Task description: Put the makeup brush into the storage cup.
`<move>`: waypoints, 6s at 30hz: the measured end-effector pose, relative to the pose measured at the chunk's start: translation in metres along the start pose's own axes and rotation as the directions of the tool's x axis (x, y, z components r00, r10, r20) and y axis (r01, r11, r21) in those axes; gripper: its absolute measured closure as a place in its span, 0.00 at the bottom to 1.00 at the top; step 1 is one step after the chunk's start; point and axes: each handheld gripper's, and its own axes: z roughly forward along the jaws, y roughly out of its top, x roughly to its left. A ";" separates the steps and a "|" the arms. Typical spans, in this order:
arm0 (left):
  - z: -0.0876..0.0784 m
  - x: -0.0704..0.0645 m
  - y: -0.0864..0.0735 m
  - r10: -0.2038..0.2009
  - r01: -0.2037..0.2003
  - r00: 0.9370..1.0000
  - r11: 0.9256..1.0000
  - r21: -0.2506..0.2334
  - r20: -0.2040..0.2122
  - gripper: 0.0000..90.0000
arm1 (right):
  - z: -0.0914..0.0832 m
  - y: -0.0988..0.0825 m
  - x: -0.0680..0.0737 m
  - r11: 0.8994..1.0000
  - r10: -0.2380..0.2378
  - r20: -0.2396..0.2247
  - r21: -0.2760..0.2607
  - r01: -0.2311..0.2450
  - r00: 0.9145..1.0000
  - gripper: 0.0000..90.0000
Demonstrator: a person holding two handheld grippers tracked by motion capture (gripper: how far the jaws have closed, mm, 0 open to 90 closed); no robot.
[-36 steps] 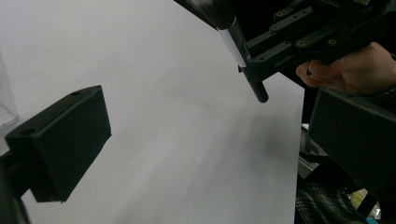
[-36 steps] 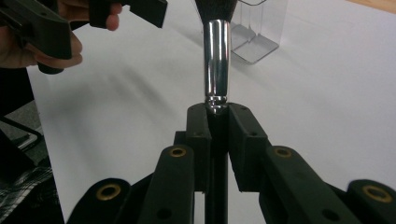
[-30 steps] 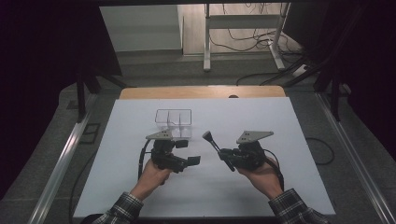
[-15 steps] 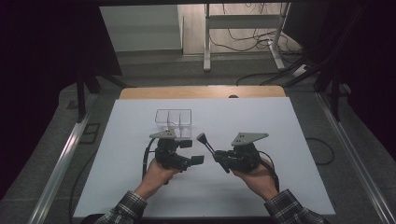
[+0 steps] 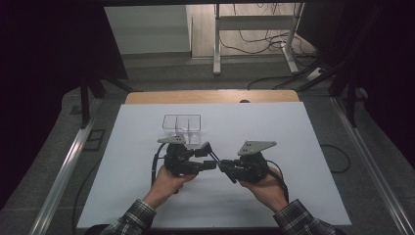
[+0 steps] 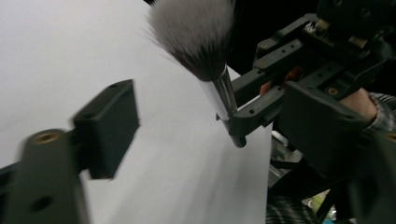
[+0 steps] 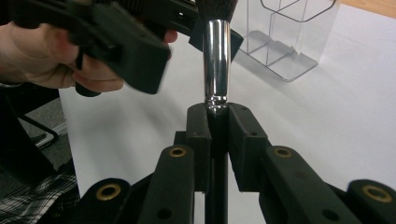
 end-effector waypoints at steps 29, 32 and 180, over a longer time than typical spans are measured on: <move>0.002 -0.006 0.003 -0.004 0.003 1.000 0.999 0.043 0.016 0.86 | 0.010 -0.002 0.006 0.997 -0.068 0.029 0.035 0.067 0.997 0.70; 0.001 -0.006 0.003 0.002 -0.002 1.000 0.999 0.043 0.012 0.86 | 0.010 -0.003 0.005 0.997 -0.072 0.032 0.042 0.070 0.997 0.65; -0.075 0.027 0.083 0.226 -0.234 0.868 0.972 0.037 -0.443 0.85 | -0.081 -0.093 -0.050 0.973 0.102 0.285 0.170 -0.155 0.953 0.00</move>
